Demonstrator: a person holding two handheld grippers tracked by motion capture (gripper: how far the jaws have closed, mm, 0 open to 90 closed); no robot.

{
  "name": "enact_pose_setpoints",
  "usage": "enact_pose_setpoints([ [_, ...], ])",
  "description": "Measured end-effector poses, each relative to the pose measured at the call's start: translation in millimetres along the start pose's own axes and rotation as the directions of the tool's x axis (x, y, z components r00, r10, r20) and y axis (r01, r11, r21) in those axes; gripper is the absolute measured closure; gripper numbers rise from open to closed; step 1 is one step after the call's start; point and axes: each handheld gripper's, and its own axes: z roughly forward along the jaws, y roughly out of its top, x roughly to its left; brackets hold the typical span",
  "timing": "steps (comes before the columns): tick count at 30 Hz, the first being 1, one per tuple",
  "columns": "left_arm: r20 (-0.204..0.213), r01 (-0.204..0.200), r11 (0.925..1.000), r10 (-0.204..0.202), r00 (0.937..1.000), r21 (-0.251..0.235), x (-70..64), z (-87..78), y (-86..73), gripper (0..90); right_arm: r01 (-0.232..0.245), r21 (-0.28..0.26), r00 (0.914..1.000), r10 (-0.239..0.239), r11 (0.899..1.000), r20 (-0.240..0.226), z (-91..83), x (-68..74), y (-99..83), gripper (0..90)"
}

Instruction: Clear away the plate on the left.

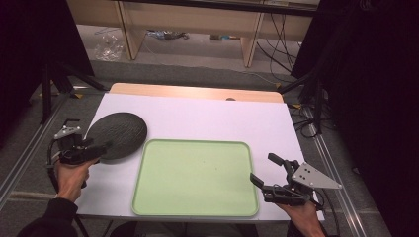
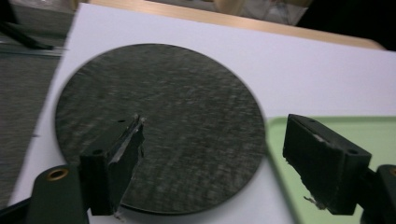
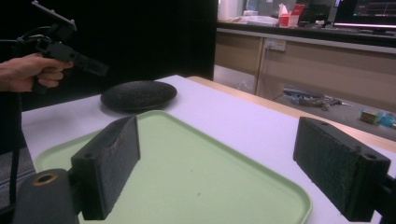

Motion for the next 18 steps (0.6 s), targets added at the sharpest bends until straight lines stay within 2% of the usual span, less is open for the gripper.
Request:
enact_pose_setpoints([
  [1,0.000,0.000,1.0000,0.000,1.0000,0.000,0.0,0.0,0.0,19.9,0.000,0.000,1.0000,0.000,1.000,0.000,0.0,0.0,0.0,15.5],
  [2,-0.002,0.009,0.9999,-0.009,1.0000,0.005,3.3,3.9,1.5,19.9,-0.006,0.020,0.9997,0.007,1.000,-0.023,0.6,0.2,0.2,15.5],
  [3,-0.011,0.040,0.9992,-0.040,0.9991,0.004,7.6,8.9,3.6,19.9,-0.006,0.019,0.9997,0.006,1.000,-0.022,0.4,0.4,0.2,15.5],
  [5,-0.041,0.048,0.9985,-0.047,0.9981,0.027,12.4,14.2,6.6,20.0,-0.013,0.011,0.9998,0.013,1.000,-0.014,0.0,1.3,0.0,15.5],
  [6,-0.070,0.060,0.9973,-0.057,0.9959,0.042,14.6,16.9,8.0,20.9,-0.006,0.009,1.0000,0.006,1.000,-0.007,0.2,0.8,-0.1,15.5],
  [7,-0.070,0.060,0.9973,-0.057,0.9959,0.042,14.6,16.9,8.0,21.6,-0.006,0.009,1.0000,0.006,1.000,-0.007,0.2,0.8,-0.1,15.5],
  [8,-0.103,0.099,0.9935,-0.093,0.9903,0.056,19.9,20.6,10.7,21.6,-0.012,0.020,0.9998,0.013,1.000,-0.017,-0.6,1.0,-0.1,15.5],
  [9,-0.110,0.099,0.9932,-0.091,0.9898,0.062,24.2,22.1,12.3,21.9,-0.007,0.014,0.9999,0.007,1.000,-0.009,-0.7,0.5,0.0,15.5],
  [10,-0.127,0.116,0.9910,-0.106,0.9862,0.068,28.2,24.4,13.7,22.1,-0.014,0.023,0.9996,0.015,1.000,-0.022,-0.7,0.4,-0.1,15.5],
  [11,-0.127,0.116,0.9910,-0.106,0.9862,0.068,28.2,24.4,13.7,22.2,-0.014,0.023,0.9996,0.015,1.000,-0.022,-0.7,0.4,-0.1,15.5],
  [13,-0.162,0.149,0.9855,-0.135,0.9776,0.081,37.9,28.3,16.3,23.3,-0.013,0.024,0.9998,0.013,1.000,-0.016,-0.4,0.3,-0.6,15.6],
  [14,-0.158,0.180,0.9814,-0.167,0.9732,0.068,47.0,33.6,17.4,24.5,0.006,0.012,0.9999,-0.006,1.000,-0.010,1.3,-0.7,-0.6,15.6],
  [15,-0.162,0.194,0.9783,-0.181,0.9700,0.072,50.4,36.1,18.7,24.6,-0.013,0.023,0.9996,0.014,1.000,-0.026,1.4,1.2,-0.9,15.6],
  [17,-0.172,0.194,0.9780,-0.179,0.9687,0.076,56.0,39.8,21.1,24.6,0.013,0.021,0.9998,-0.013,1.000,-0.013,1.2,0.6,-0.7,15.6],
  [18,-0.173,0.183,0.9799,-0.167,0.9707,0.079,58.9,41.1,22.3,24.6,0.010,0.015,0.9999,-0.010,1.000,-0.011,1.5,0.8,-0.8,15.6],
])
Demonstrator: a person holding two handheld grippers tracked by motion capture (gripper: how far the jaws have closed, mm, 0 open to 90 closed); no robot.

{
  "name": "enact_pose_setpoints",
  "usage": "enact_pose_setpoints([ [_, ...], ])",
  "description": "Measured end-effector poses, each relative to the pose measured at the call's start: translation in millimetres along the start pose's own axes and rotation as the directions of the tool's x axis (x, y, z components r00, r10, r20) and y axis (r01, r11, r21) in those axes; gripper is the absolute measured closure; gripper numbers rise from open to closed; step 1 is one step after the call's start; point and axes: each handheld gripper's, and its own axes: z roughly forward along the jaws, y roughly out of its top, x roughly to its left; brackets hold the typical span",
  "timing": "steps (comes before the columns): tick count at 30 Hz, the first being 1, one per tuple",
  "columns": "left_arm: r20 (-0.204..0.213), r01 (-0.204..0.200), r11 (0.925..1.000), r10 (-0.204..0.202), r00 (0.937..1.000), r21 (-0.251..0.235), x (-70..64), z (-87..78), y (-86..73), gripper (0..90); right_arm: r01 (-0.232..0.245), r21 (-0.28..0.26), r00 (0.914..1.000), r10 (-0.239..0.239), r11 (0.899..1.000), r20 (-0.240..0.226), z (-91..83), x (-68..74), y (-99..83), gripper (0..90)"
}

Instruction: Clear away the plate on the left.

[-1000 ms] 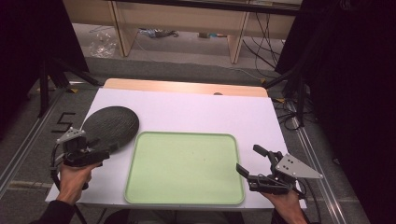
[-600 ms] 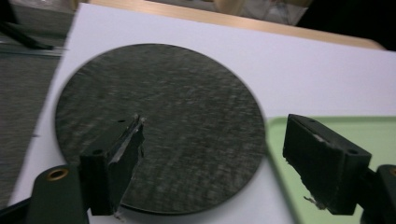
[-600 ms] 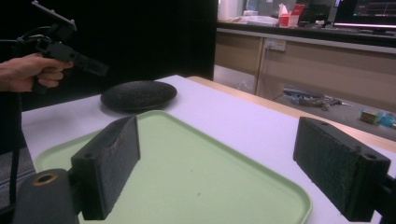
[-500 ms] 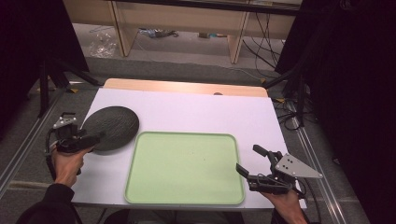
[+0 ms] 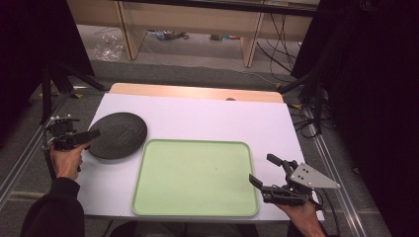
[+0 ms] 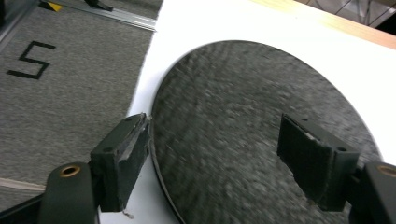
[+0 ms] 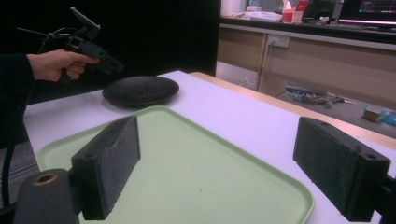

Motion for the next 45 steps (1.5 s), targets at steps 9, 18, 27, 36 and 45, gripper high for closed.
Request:
enact_pose_setpoints([
  [9,0.046,0.003,0.9993,-0.004,0.9989,0.036,19.5,15.7,12.4,24.5,-0.017,0.022,0.9996,0.017,1.000,-0.023,-1.1,0.2,0.2,15.6],
  [18,0.092,0.034,0.9965,-0.041,0.9949,0.077,34.5,24.7,16.6,27.3,-0.020,0.015,0.9998,0.020,1.000,-0.006,0.5,-0.3,-1.4,15.6],
  [27,0.142,0.072,0.9857,-0.094,0.9854,0.152,38.5,32.6,14.0,30.7,-0.005,0.003,0.9999,0.005,1.000,-0.014,0.8,-0.7,-1.5,15.7],
  [36,0.166,0.088,0.9776,-0.121,0.9788,0.191,39.7,43.5,11.3,36.8,-0.007,0.000,0.9998,0.007,1.000,-0.018,0.8,-0.7,-1.4,15.8],
  [45,0.181,0.122,0.9704,-0.160,0.9703,0.209,43.5,51.3,9.4,48.8,-0.009,0.001,0.9999,0.009,1.000,-0.013,0.5,-1.1,-1.5,15.8],
])
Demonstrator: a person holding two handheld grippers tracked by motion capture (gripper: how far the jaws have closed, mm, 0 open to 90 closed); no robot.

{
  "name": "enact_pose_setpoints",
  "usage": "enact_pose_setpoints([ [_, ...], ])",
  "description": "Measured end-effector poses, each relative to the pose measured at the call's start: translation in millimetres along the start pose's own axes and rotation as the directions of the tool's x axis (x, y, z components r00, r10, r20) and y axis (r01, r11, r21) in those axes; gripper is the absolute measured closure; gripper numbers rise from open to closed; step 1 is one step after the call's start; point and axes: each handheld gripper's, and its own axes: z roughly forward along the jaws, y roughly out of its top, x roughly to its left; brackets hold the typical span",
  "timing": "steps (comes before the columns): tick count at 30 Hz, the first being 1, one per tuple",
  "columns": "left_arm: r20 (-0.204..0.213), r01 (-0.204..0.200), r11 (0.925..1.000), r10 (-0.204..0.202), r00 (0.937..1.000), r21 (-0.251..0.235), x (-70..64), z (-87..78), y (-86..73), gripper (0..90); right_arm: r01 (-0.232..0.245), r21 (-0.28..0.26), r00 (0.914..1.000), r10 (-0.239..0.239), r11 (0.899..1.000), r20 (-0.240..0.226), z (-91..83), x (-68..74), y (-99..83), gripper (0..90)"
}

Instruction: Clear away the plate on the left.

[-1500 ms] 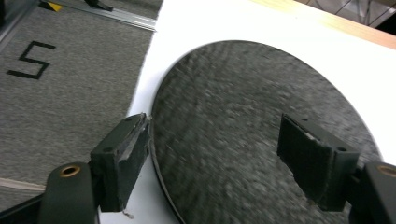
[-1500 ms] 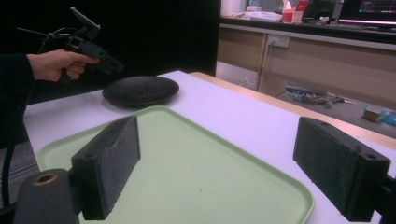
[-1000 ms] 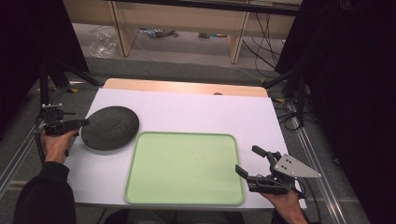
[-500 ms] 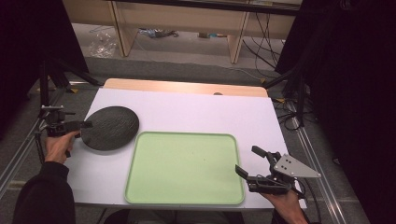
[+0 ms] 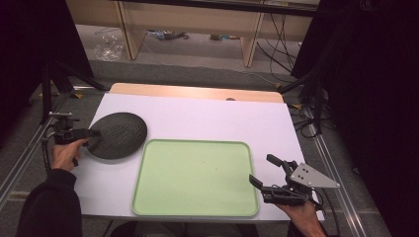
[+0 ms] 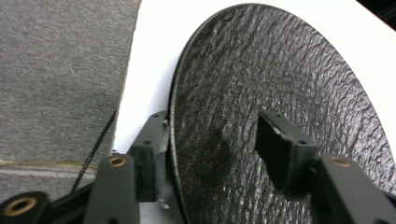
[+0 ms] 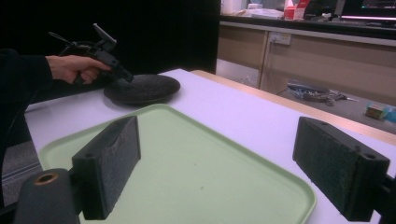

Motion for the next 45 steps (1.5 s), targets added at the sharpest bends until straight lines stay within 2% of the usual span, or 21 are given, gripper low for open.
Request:
enact_pose_setpoints([
  [1,-0.004,0.017,0.9998,-0.017,0.9998,-0.009,0.9,0.0,-0.5,50.7,0.001,0.005,1.0000,-0.001,1.000,0.006,-0.1,-0.1,0.1,15.8],
  [6,-0.030,0.002,1.0000,-0.002,0.9995,-0.001,1.4,-1.0,-1.1,59.6,0.002,0.003,1.0000,-0.002,1.000,-0.001,0.1,0.1,0.0,15.8],
  [11,0.001,0.045,0.9986,-0.045,0.9990,-0.029,7.3,-0.7,-3.2,65.2,0.002,0.001,1.0000,-0.002,1.000,-0.002,0.5,0.0,-0.1,15.9],
  [13,0.016,0.083,0.9957,-0.083,0.9964,-0.041,9.5,-0.9,-3.8,66.8,0.003,0.005,1.0000,-0.003,1.000,0.000,0.2,0.1,0.1,15.9],
  [14,0.029,0.103,0.9939,-0.102,0.9943,-0.039,11.3,-1.2,-4.2,69.1,0.001,0.000,1.0000,-0.001,1.000,-0.003,0.3,0.1,0.0,15.9],
  [15,0.076,0.125,0.9910,-0.121,0.9897,-0.048,15.2,-0.6,-5.5,69.9,0.001,0.002,1.0000,-0.001,1.000,-0.002,0.3,0.0,-0.1,15.9],
  [16,0.076,0.125,0.9910,-0.121,0.9897,-0.048,15.2,-0.6,-5.5,70.7,0.001,0.002,1.0000,-0.001,1.000,-0.002,0.3,0.0,-0.1,15.9],
  [17,0.114,0.151,0.9863,-0.142,0.9832,-0.067,18.0,0.5,-6.3,71.3,-0.014,0.015,0.9999,0.014,1.000,0.000,-0.3,0.8,0.0,15.9],
  [21,0.093,0.156,0.9848,-0.148,0.9845,-0.077,15.7,-0.3,-6.4,72.1,-0.001,0.001,1.0000,0.001,1.000,-0.003,0.5,0.2,-0.1,16.0],
  [25,0.105,0.162,0.9828,-0.152,0.9827,-0.089,16.2,-4.4,-5.8,75.0,0.002,0.001,1.0000,-0.002,1.000,0.002,0.0,-0.2,0.1,16.0],
  [27,0.096,0.131,0.9846,-0.120,0.9881,-0.117,6.0,-10.7,-1.5,75.8,0.001,0.002,1.0000,-0.001,1.000,0.003,0.0,-0.4,0.1,16.0],
  [28,0.096,0.131,0.9846,-0.120,0.9881,-0.117,6.0,-10.7,-1.5,76.5,-0.018,0.012,0.9998,0.018,1.000,-0.004,-0.4,0.8,0.1,16.0],
  [33,0.112,0.121,0.9803,-0.104,0.9882,-0.156,-5.6,-22.9,4.0,81.1,-0.023,0.010,0.9997,0.023,1.000,-0.009,-0.3,1.0,-0.1,16.1],
  [35,0.107,0.080,0.9834,-0.063,0.9923,-0.163,-14.2,-28.9,8.8,82.2,0.002,0.009,0.9999,-0.002,1.000,0.011,-1.1,-0.1,0.5,16.1],
  [36,0.107,0.080,0.9834,-0.063,0.9923,-0.163,-14.2,-28.9,8.8,82.9,0.002,0.009,0.9999,-0.002,1.000,0.011,-1.1,-0.1,0.5,16.1],
  [37,0.101,0.041,0.9816,-0.022,0.9946,-0.187,-24.0,-34.4,13.3,83.7,0.004,0.011,0.9999,-0.004,1.000,0.011,-1.3,0.0,0.6,16.1],
  [39,0.080,0.006,0.9803,0.010,0.9968,-0.198,-31.4,-39.9,17.1,84.5,0.003,0.010,0.9999,-0.003,1.000,0.012,-1.4,-0.1,0.6,16.1],
  [42,0.081,0.005,0.9746,0.014,0.9967,-0.224,-33.2,-45.1,18.7,85.4,-0.004,0.026,1.0000,0.003,1.000,0.005,-2.2,-0.1,0.8,16.1],
  [43,0.046,-0.020,0.9711,0.032,0.9984,-0.238,-33.9,-51.4,19.5,85.6,-0.012,0.028,0.9999,0.012,1.000,0.002,-2.4,0.4,0.7,16.1],
  [44,0.046,-0.020,0.9711,0.032,0.9984,-0.238,-33.9,-51.4,19.5,85.5,-0.012,0.028,0.9999,0.012,1.000,0.002,-2.4,0.4,0.7,16.1],
  [45,0.013,-0.057,0.9670,0.062,0.9980,-0.248,-36.5,-59.7,20.2,85.7,-0.012,0.030,0.9999,0.012,0.999,0.001,-2.5,0.4,0.9,16.1],
])
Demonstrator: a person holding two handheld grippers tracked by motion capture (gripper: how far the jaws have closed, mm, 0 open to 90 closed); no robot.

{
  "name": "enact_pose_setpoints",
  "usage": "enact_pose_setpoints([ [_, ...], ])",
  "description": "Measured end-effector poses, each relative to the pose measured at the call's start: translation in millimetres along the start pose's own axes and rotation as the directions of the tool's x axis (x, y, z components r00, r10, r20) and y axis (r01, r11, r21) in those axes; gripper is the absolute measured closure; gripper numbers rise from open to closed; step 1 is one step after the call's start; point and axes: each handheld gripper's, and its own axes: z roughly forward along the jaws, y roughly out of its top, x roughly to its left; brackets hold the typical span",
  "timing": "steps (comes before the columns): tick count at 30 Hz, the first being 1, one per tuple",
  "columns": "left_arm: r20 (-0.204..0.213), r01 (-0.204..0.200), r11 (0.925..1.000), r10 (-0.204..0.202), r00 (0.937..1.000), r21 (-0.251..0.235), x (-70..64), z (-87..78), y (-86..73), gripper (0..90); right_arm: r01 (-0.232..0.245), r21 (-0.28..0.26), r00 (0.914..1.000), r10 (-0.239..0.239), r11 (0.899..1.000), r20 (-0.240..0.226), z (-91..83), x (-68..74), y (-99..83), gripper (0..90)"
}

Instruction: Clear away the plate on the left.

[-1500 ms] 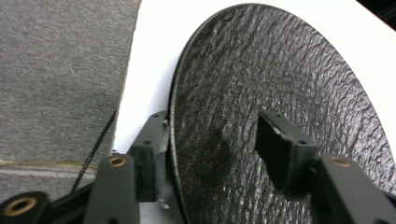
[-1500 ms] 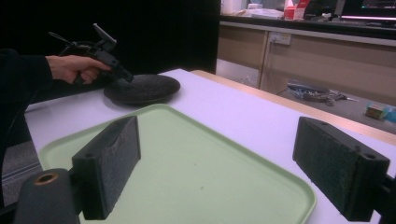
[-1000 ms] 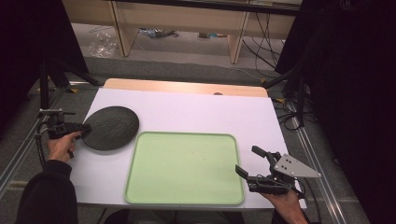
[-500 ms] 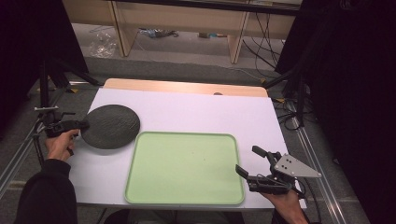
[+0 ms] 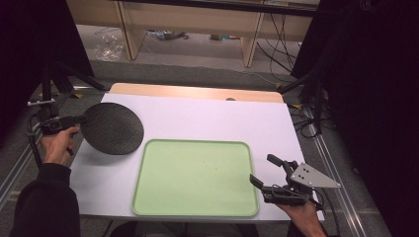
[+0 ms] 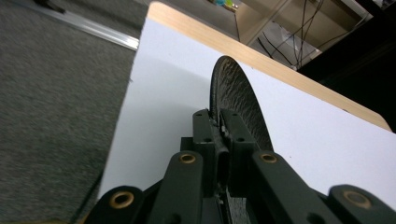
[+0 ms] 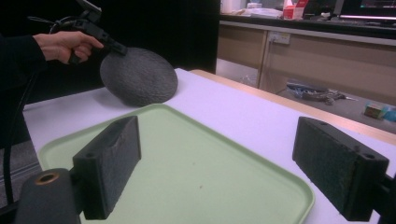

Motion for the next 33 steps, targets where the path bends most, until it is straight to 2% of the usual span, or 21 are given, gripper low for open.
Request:
enact_pose_setpoints([
  [1,0.000,0.000,1.0000,0.000,1.0000,0.000,0.0,0.0,0.0,85.7,0.000,0.000,1.0000,0.000,1.000,0.000,0.0,0.0,0.0,16.1],
  [3,-0.030,-0.058,0.9983,0.057,0.9979,-0.008,-8.9,-6.4,4.5,85.7,0.018,-0.022,0.9998,-0.018,1.000,0.006,2.0,-0.5,-0.2,16.1],
  [4,-0.044,-0.117,0.9931,0.117,0.9921,-0.004,-22.2,-10.8,8.9,85.8,0.017,-0.020,0.9999,-0.016,1.000,0.006,2.3,-0.3,0.0,16.1],
  [5,-0.044,-0.117,0.9931,0.117,0.9921,-0.004,-22.2,-10.8,8.9,86.0,0.016,-0.026,0.9999,-0.016,1.000,0.000,3.2,-0.3,-0.2,16.1],
  [6,-0.054,-0.177,0.9841,0.176,0.9828,-0.010,-37.3,-12.9,11.3,86.1,0.002,-0.005,1.0000,-0.002,1.000,-0.004,2.2,0.8,0.1,16.1],
  [7,-0.054,-0.177,0.9841,0.176,0.9828,-0.010,-37.3,-12.9,11.3,86.2,0.002,-0.005,1.0000,-0.002,1.000,-0.004,2.2,0.8,0.1,16.1],
  [8,-0.073,-0.242,0.9702,0.241,0.9677,-0.006,-52.4,-14.6,13.2,86.2,0.017,-0.027,0.9998,-0.017,0.999,-0.003,3.9,-0.5,-0.1,16.1],
  [10,-0.084,-0.297,0.9548,0.296,0.9514,0.000,-65.5,-15.6,14.4,86.2,0.016,-0.026,0.9999,-0.016,1.000,-0.003,3.8,-0.6,-0.1,16.1],
  [11,-0.089,-0.313,0.9498,0.312,0.9460,0.002,-70.4,-15.9,14.7,86.2,0.017,-0.022,0.9999,-0.017,1.000,0.000,3.5,-0.6,0.0,16.1],
  [12,-0.100,-0.324,0.9462,0.322,0.9413,0.002,-74.0,-15.9,14.2,86.2,0.016,-0.018,0.9999,-0.016,1.000,0.003,3.2,-0.6,0.0,16.1],
  [15,-0.122,-0.332,0.9433,0.330,0.9362,0.001,-75.3,-15.5,12.2,85.3,0.018,-0.023,0.9998,-0.018,1.000,-0.001,3.4,-0.7,-0.1,16.2],
  [17,-0.122,-0.322,0.9466,0.319,0.9398,-0.004,-73.5,-15.6,10.9,84.9,0.018,-0.019,0.9998,-0.018,1.000,0.003,3.1,-0.5,0.0,16.1],
  [18,-0.114,-0.308,0.9513,0.306,0.9453,-0.007,-69.9,-16.1,10.0,85.0,0.017,-0.027,0.9998,-0.017,0.999,-0.005,4.0,-0.5,0.0,16.2],
  [21,-0.111,-0.308,0.9512,0.306,0.9457,-0.009,-69.3,-16.5,9.5,84.8,0.019,-0.020,0.9998,-0.019,1.000,0.001,4.2,-0.5,0.4,16.2],
  [25,-0.085,-0.326,0.9452,0.324,0.9423,-0.016,-76.4,-17.3,9.8,85.4,0.019,-0.016,0.9998,-0.019,1.000,0.002,5.1,0.2,0.9,16.2],
  [26,-0.076,-0.343,0.9390,0.341,0.9371,-0.021,-82.8,-17.4,9.5,85.3,0.018,-0.019,0.9998,-0.018,1.000,0.003,5.1,0.1,0.9,16.2],
  [27,-0.076,-0.343,0.9390,0.341,0.9371,-0.021,-82.8,-17.4,9.5,85.2,0.018,-0.019,0.9998,-0.018,1.000,0.003,5.1,0.1,0.9,16.2],
  [28,-0.077,-0.364,0.9315,0.362,0.9289,-0.007,-88.5,-17.0,9.5,84.9,0.020,-0.021,0.9998,-0.020,1.000,0.003,5.0,-0.2,0.8,16.2],
  [31,-0.043,-0.355,0.9346,0.356,0.9336,0.025,-90.0,-10.3,6.0,79.4,0.004,-0.011,0.9999,-0.004,1.000,-0.011,4.4,0.6,0.6,16.2],
  [32,-0.042,-0.365,0.9301,0.367,0.9294,0.039,-90.8,-4.3,1.1,79.4,0.008,-0.015,0.9999,-0.009,1.000,-0.007,4.3,0.2,0.6,16.2],
  [33,-0.072,-0.392,0.9196,0.393,0.9168,0.032,-93.1,-2.9,-0.8,78.5,0.020,-0.022,0.9998,-0.020,1.000,-0.003,4.3,-0.6,0.8,16.2],
])
